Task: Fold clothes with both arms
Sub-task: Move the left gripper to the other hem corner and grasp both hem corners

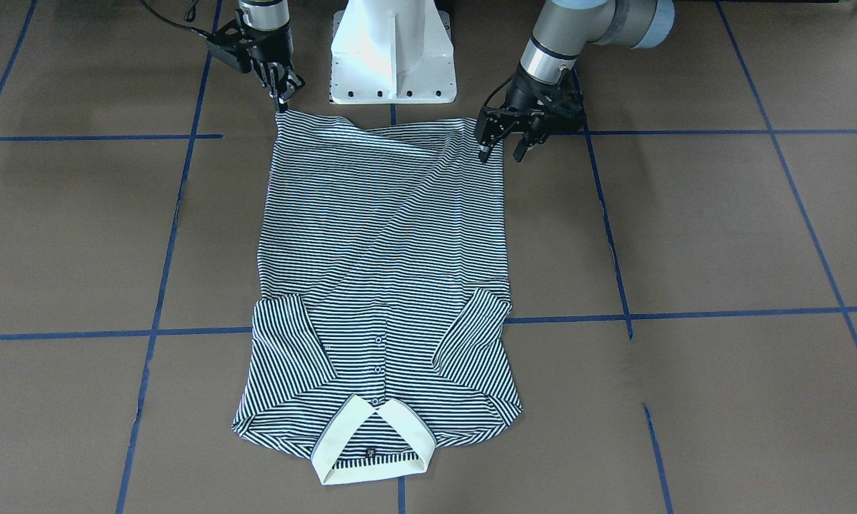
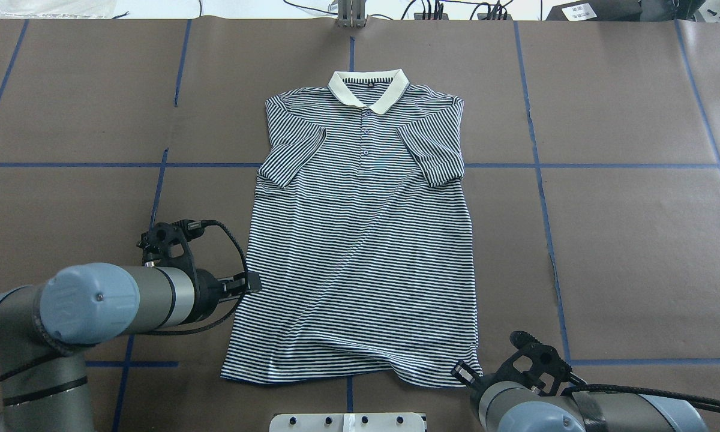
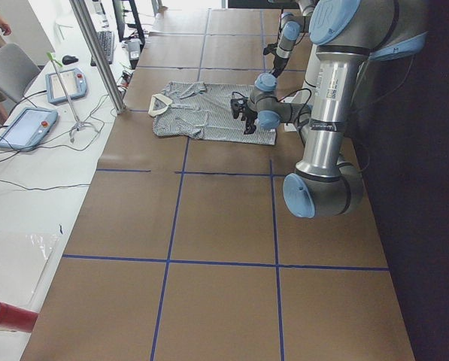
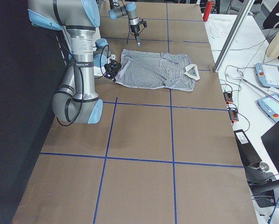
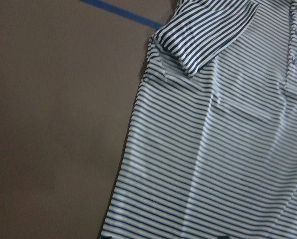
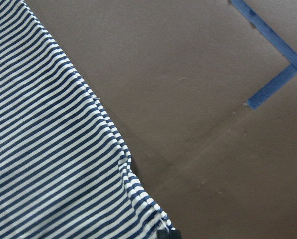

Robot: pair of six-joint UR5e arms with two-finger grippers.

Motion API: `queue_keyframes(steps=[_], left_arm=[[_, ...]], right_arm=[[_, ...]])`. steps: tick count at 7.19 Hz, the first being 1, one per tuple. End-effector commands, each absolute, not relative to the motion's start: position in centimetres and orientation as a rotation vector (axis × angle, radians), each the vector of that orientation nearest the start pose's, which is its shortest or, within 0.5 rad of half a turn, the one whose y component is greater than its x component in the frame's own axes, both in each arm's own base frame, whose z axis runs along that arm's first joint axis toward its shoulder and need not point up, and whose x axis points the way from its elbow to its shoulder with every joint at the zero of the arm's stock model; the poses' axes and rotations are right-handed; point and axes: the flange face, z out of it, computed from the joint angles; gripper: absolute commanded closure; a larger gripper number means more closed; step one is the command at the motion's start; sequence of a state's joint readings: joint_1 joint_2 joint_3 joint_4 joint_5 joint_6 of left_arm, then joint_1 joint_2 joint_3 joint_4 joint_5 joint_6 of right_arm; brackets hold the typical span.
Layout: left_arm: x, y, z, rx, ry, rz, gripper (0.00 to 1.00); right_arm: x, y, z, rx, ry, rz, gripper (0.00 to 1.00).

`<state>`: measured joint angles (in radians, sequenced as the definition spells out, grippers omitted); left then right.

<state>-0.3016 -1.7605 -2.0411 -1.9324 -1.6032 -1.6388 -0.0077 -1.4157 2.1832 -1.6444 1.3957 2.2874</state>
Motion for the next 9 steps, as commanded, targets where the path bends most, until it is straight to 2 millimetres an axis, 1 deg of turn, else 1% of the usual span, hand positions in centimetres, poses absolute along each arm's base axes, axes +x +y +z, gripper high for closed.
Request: queue_keyframes(steps=[1, 4, 7, 9], left_arm=[[48.2, -22.8, 34.0, 0.062, 0.942, -0.31, 0.28], [49.3, -20.6, 34.3, 0.031, 0.935, -0.28, 0.33], [49.7, -19.6, 34.4, 0.021, 0.933, -0.261, 0.37], [50.0, -19.1, 34.6, 0.016, 0.928, -0.252, 0.41]], right_arm=[[-48.8, -14.7, 32.1, -0.091, -0.725, 0.739, 1.0], [-48.8, -14.7, 32.1, -0.091, -0.726, 0.739, 1.0], [-48.8, -14.7, 32.1, -0.091, -0.726, 0.739, 1.0], [-48.8, -14.7, 32.1, -0.091, -0.726, 0.739, 1.0]])
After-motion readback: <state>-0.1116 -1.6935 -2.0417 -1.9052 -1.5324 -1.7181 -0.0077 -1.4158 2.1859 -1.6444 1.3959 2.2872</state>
